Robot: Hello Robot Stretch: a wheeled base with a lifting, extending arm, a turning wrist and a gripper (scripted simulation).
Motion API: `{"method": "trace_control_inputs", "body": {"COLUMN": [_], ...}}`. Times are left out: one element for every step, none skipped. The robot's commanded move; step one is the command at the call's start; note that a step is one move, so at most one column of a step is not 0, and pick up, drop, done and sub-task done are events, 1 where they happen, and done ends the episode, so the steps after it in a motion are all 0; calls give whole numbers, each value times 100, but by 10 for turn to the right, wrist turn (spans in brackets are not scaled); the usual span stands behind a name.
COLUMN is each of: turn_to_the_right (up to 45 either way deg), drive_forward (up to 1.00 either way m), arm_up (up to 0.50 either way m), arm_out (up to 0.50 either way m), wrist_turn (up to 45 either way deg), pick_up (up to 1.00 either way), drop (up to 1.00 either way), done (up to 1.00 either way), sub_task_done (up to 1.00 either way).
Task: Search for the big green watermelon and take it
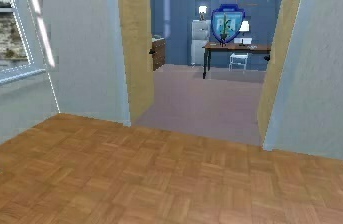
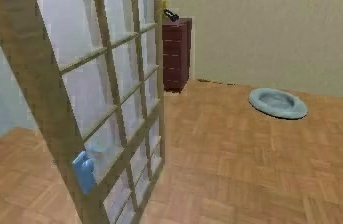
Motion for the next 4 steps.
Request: {"method": "trace_control_inputs", "body": {"turn_to_the_right": [0,150,0,0], "drive_forward": [75,0,100,95], "arm_up": [0,0,0,0], "arm_out": [0,0,0,0], "wrist_turn": [0,0,0,0], "pick_up": [0,0,0,0], "drop": [0,0,0,0], "done": [0,0,0,0], "sub_task_done": [0,0,0,0]}}
